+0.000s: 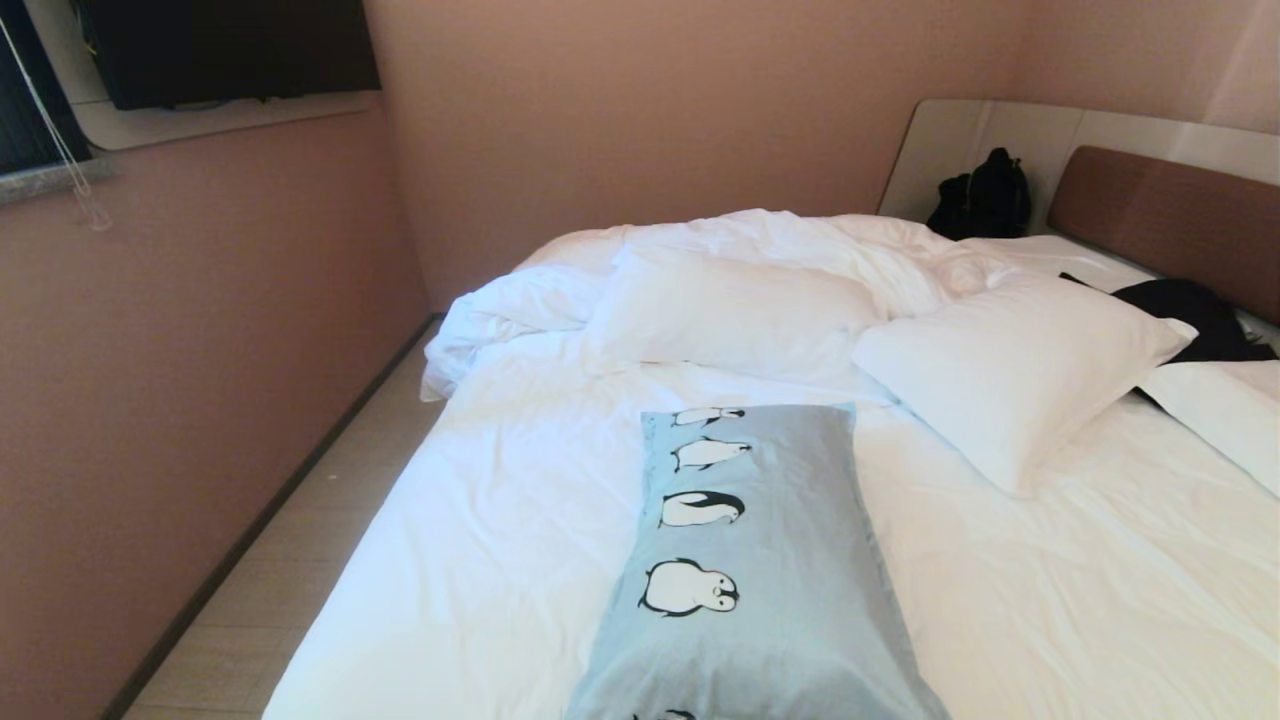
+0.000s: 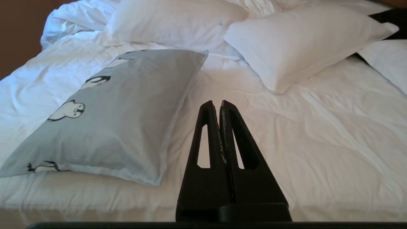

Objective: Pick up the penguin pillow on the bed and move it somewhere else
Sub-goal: Pick up the pillow

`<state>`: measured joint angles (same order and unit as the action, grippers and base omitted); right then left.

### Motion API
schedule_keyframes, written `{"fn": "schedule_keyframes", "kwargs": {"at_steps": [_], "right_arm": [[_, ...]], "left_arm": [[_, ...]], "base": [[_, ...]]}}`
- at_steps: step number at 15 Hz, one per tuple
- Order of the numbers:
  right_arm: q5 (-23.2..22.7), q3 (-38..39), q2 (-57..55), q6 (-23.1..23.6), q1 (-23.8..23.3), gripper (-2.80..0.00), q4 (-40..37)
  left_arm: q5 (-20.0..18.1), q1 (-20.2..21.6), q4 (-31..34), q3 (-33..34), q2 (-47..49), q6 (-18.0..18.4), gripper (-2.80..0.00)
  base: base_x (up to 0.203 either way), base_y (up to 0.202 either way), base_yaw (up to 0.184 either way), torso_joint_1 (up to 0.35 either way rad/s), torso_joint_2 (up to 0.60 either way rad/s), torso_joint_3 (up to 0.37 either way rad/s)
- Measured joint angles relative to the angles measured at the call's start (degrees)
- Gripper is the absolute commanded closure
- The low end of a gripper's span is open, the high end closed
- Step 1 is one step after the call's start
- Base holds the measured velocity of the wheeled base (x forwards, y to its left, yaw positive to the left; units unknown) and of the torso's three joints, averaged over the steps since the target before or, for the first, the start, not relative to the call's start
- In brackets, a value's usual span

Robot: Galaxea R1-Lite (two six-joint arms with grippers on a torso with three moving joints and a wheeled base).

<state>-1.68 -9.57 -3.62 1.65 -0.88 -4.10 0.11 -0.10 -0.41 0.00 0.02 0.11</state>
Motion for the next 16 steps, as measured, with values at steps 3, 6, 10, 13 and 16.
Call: {"fn": "schedule_keyframes", "kwargs": {"at_steps": [3, 6, 10, 13, 16], "right_arm": [[-2.36, -5.74, -8.59, -0.70, 0.00, 0.00, -1.93], [-5.23, -9.60, -20.73, -2.58, 0.00, 0.00, -0.91], [-8.63, -14.12, -41.71, -6.01, 0.16, 0.00, 3.99], [-10.42, -19.50, -60.27, -8.82, 1.58, 0.00, 10.24], [-11.05, -27.79, -77.58, -11.71, 5.07, 0.00, 16.61]], "left_arm": [[-0.04, -0.01, -0.02, 0.00, 0.00, -0.01, 0.00], [-0.01, 0.00, 0.00, 0.00, 0.00, 0.00, 0.00], [-0.04, 0.00, -0.02, 0.00, 0.00, -0.01, 0.00], [-0.01, 0.02, 0.00, 0.00, 0.00, -0.01, 0.00], [-0.01, 0.02, 0.00, 0.00, 0.00, -0.03, 0.00]], "base": [[0.000, 0.000, 0.000, 0.000, 0.00, 0.000], [0.000, 0.000, 0.000, 0.000, 0.00, 0.000], [0.000, 0.000, 0.000, 0.000, 0.00, 0.000], [0.000, 0.000, 0.000, 0.000, 0.00, 0.000], [0.000, 0.000, 0.000, 0.000, 0.00, 0.000]]}}
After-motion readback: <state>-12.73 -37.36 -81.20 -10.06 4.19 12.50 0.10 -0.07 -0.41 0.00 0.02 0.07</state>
